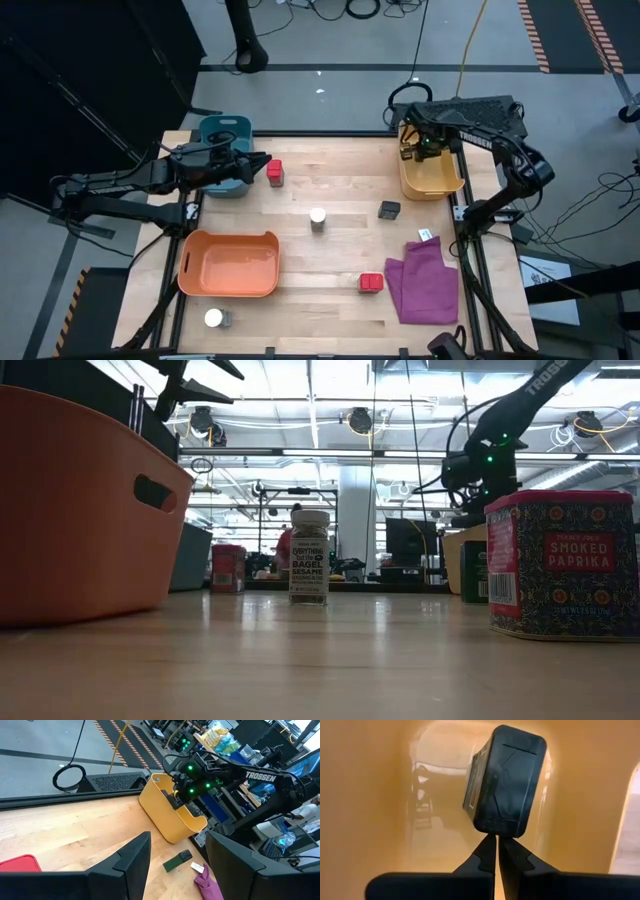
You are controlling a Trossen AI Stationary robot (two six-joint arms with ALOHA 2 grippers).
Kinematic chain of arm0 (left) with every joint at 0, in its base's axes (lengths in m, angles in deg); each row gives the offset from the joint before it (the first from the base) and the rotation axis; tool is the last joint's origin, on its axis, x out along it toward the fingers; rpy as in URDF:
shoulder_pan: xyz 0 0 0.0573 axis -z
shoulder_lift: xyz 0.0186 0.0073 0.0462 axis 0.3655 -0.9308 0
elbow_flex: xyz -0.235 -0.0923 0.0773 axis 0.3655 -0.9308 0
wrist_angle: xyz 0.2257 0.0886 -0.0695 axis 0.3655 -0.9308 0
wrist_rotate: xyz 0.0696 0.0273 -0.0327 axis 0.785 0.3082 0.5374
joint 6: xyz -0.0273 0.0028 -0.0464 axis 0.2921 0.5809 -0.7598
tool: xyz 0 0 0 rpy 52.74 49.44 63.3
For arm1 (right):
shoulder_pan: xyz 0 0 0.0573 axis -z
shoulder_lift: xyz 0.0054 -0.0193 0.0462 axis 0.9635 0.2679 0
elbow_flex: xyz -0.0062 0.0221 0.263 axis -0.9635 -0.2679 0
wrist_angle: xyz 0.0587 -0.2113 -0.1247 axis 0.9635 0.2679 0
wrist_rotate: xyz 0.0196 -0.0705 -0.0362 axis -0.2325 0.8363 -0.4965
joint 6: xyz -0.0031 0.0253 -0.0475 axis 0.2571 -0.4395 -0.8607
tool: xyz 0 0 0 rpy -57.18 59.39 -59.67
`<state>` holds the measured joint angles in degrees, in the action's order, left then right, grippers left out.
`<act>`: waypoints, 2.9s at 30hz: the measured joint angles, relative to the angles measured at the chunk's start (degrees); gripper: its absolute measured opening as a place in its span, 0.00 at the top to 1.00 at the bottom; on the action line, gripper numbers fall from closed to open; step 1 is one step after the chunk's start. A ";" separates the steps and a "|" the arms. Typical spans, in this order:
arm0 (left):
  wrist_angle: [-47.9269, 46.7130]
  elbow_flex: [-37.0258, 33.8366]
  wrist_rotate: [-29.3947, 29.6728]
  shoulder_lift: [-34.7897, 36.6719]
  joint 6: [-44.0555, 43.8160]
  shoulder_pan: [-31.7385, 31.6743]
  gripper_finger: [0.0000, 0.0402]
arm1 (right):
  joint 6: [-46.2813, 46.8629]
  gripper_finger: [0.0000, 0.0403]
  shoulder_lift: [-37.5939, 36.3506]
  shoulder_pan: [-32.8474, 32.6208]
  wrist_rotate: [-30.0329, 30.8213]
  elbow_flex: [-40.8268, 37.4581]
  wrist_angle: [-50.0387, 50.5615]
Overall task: Sort spices by type
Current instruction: Put the top black seasoning can into the yellow bin, then put the top white seasoning bottle into the orange bin
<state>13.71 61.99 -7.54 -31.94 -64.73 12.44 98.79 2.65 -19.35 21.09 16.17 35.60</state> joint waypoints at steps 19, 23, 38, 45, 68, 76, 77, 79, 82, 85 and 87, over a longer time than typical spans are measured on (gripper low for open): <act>0.51 0.00 -4.34 0.01 -1.07 0.01 0.51 | 0.80 1.00 -6.59 -3.23 -0.29 6.80 7.60; 0.66 0.00 -7.08 -0.07 -1.05 0.47 0.51 | 0.63 1.00 -11.80 -7.60 -2.78 10.80 6.89; -12.95 18.47 -14.30 -15.25 15.51 4.16 0.51 | 6.53 1.00 -24.35 -19.69 -3.23 15.02 -0.02; -20.46 27.23 -19.70 -25.91 37.87 4.00 0.51 | 6.51 1.00 -23.76 -21.30 -3.25 14.99 0.06; -19.31 27.15 -18.23 -41.93 42.87 6.24 0.28 | 5.02 1.00 -23.78 -24.11 -3.21 14.99 1.22; -11.50 21.61 -17.92 -44.32 47.04 6.91 0.19 | 4.81 1.00 -23.78 -24.11 -3.20 14.97 2.20; -10.79 20.89 -17.90 -44.42 47.02 6.73 0.19 | 4.81 1.00 -23.78 -24.11 -3.21 14.97 2.59; -10.25 19.29 -17.50 -44.59 47.15 6.67 0.19 | 4.87 1.00 -23.78 -24.11 -3.21 14.97 3.14; -6.89 16.50 -16.38 -44.52 47.07 6.71 0.19 | 4.83 1.00 -23.78 -24.11 -3.19 14.97 3.50; -5.35 14.23 -16.25 -44.56 46.77 6.73 0.19 | 4.87 1.00 -23.78 -24.11 -3.19 14.97 3.45; -2.43 12.92 -16.19 -44.54 46.57 6.73 0.19 | 4.85 1.00 -23.78 -24.11 -3.07 14.97 3.45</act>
<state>11.27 74.91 -23.73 -76.48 -18.16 19.17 103.63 -21.13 -43.46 18.02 31.15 39.05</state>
